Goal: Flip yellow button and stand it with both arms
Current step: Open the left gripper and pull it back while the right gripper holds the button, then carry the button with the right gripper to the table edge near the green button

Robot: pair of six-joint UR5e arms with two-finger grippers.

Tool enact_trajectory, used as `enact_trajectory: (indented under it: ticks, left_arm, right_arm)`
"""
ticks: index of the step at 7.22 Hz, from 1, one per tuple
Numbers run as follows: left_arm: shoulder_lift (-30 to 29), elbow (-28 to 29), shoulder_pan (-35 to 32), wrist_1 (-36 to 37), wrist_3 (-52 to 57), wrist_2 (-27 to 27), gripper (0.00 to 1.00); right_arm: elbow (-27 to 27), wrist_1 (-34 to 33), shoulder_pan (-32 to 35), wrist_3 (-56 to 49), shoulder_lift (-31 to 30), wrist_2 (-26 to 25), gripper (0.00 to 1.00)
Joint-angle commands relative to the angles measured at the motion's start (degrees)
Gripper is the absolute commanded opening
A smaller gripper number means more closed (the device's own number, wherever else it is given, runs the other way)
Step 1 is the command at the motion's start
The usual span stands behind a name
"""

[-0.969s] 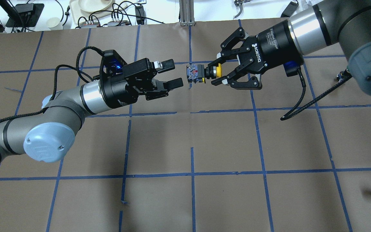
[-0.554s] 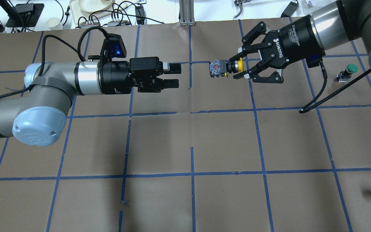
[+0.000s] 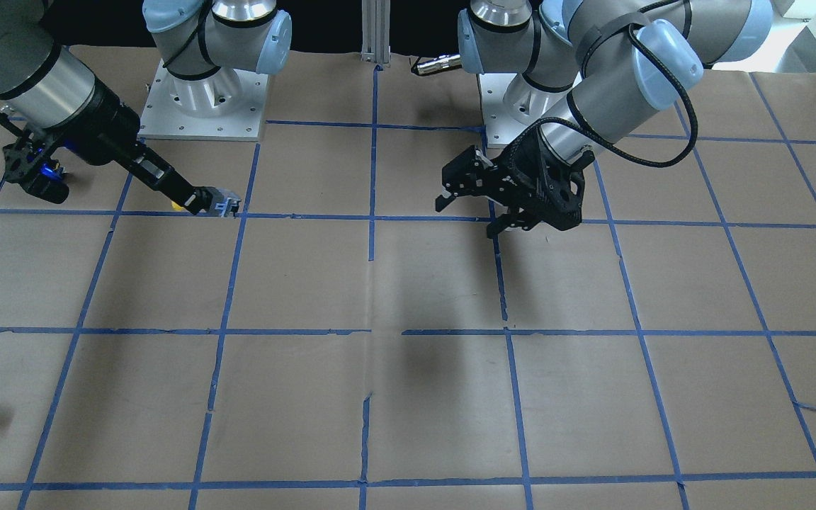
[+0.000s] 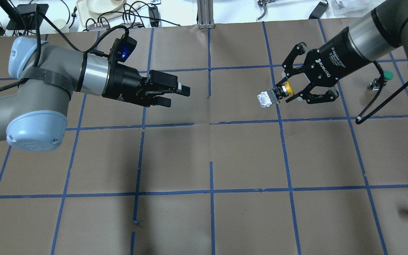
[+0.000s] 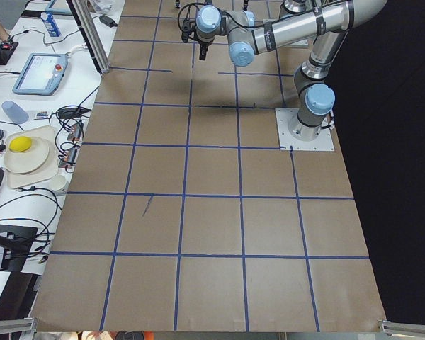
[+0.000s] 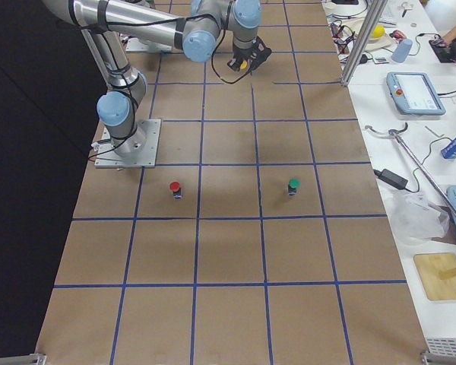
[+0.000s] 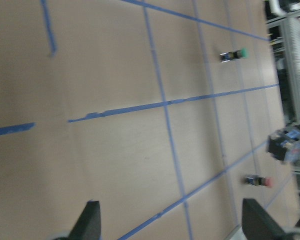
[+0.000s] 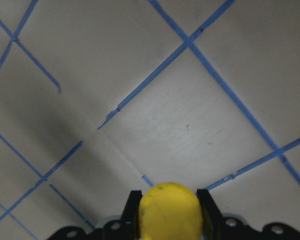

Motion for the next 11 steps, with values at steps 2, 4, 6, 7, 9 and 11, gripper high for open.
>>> enact_trajectory:
  ticks: [2, 4, 6, 7, 9, 11]
  left_arm:
    - [0.54, 13.55, -3.48, -16.92, -7.52, 24.48, 1.00]
    - [-1.83, 19.81, -7.88, -20.28, -8.88, 25.83, 1.00]
    - [-0.79, 21.50, -8.24, -24.95, -9.41, 26.10, 1.00]
    - [-0.61, 21.16, -8.16, -24.87, -8.98, 26.01, 1.00]
    - [0.18, 19.93, -8.15, -24.44, -8.10, 25.23, 1.00]
    - [0.36, 18.79, -7.54, -23.48, -7.40, 25.22, 1.00]
  right_arm:
    - [6.70, -15.51, -5.31, -17.51, 1.54, -10.61, 0.09]
    - [15.22, -29.24, -13.99, -34.05, 2.86, -11.60, 0.09]
    - [19.90, -39.72, -21.03, -47.94, 4.43, -12.20, 0.08]
    - [20.27, -43.41, -25.42, -53.76, 6.10, -12.12, 0.08]
    - [21.41, -50.52, -31.24, -66.33, 8.65, -11.15, 0.07]
    - [24.47, -61.76, -32.32, -69.99, 11.99, -11.06, 0.07]
